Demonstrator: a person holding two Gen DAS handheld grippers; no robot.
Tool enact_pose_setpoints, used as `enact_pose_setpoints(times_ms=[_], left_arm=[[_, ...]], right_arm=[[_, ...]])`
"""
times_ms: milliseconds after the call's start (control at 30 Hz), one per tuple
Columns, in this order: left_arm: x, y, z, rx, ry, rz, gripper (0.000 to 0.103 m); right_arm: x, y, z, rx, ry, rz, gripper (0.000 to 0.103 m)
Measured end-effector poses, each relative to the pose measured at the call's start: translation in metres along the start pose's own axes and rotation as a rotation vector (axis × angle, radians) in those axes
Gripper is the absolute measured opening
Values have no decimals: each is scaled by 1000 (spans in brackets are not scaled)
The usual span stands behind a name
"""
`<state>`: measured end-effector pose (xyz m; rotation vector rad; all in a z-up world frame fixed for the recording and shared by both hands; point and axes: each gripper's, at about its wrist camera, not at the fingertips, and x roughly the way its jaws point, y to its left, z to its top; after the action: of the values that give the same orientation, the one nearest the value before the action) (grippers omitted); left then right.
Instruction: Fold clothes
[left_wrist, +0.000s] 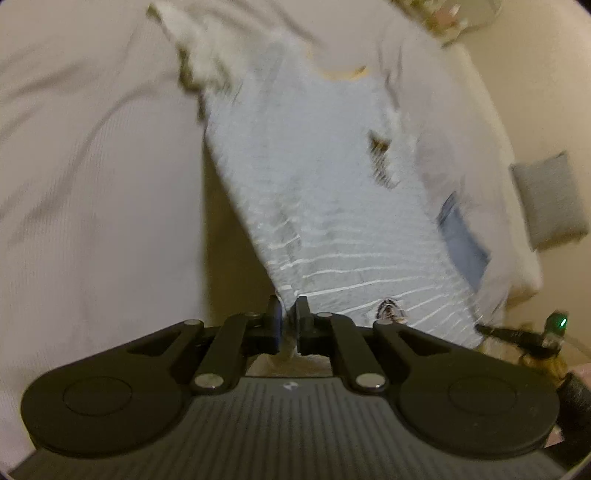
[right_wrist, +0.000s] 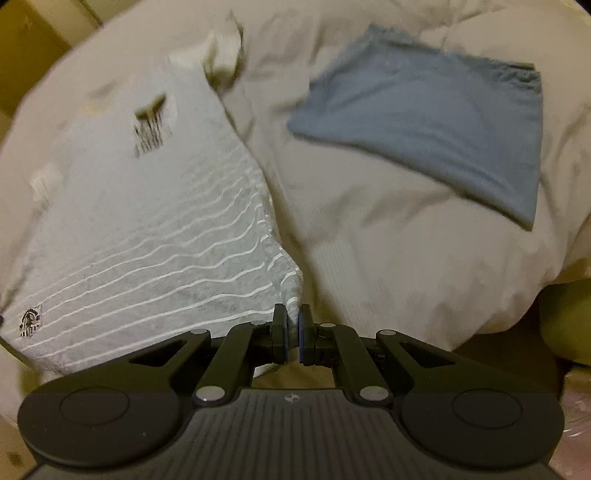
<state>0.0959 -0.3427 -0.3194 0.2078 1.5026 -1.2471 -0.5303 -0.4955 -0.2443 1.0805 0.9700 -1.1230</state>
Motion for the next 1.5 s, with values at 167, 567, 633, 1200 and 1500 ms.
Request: enact_pose_setpoints(times_ms=[167, 567, 633, 1200, 1500], left_arm=[[17, 8, -35, -20, 28, 59, 23], [49, 6, -78, 105, 63, 58, 5], [41, 3, -80, 113, 123, 12, 5], [0, 26, -63, 123, 103, 96, 26], [45, -20, -3, 252, 11, 41, 26]], right_arm=[[17, 11, -19, -27, 3, -81, 16], [23, 55, -54, -143, 32, -99, 40], [22, 56, -51, -147, 26, -105, 40], [39, 68, -32, -130, 21, -127, 47], [47, 101, 13, -205, -38, -42, 47]])
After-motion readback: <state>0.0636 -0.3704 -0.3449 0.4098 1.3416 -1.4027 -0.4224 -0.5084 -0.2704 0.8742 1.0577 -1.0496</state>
